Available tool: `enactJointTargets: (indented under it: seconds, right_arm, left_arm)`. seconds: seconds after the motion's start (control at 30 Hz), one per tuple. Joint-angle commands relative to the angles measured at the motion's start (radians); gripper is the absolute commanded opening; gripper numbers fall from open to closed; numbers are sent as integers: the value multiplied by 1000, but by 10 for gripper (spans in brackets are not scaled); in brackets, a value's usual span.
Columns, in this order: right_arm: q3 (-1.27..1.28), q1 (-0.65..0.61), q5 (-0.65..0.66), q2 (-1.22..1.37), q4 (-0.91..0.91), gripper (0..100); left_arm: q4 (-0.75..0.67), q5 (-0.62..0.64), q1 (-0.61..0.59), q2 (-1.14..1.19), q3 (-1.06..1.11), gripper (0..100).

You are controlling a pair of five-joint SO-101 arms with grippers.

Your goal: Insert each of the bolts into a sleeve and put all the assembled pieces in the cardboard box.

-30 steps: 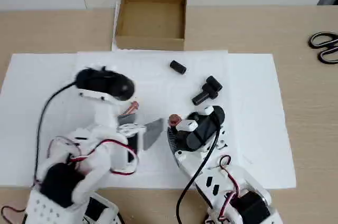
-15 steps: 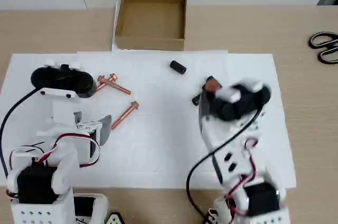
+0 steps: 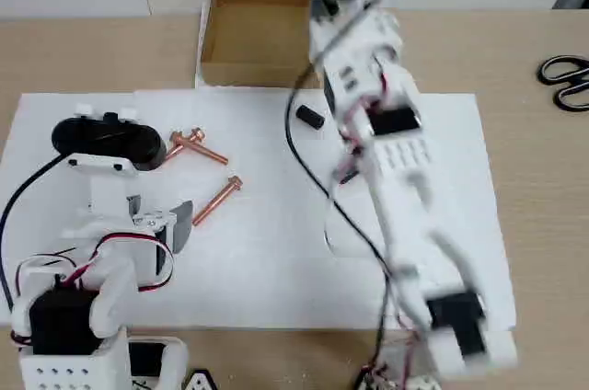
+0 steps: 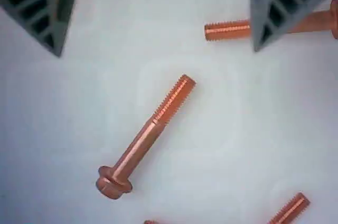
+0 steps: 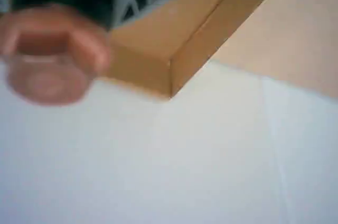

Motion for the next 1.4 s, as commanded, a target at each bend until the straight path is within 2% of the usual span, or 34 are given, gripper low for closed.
enactJointTargets:
  seconds: [0.0,0.43,0.57,0.93,1.2,1.37]
  right_arm:
    - [-313,7,11,271,-65,4]
    - [-1148,-18,11,1049,-58,4]
    - [-1326,-30,12,1221,-54,7]
    - [-1517,-25,12,1403,94,13]
    - [-1517,-25,12,1408,199,221]
    - [-1573,-21,12,1406,205,234]
  left_arm:
    - [2,-6,-8,-6,12,219]
    - [2,-6,-8,-6,28,219]
    - [2,-6,-8,-6,28,218]
    - [2,-6,-8,-6,28,218]
    - [-6,-8,-8,-5,53,218]
    - [-6,-8,-8,-5,51,218]
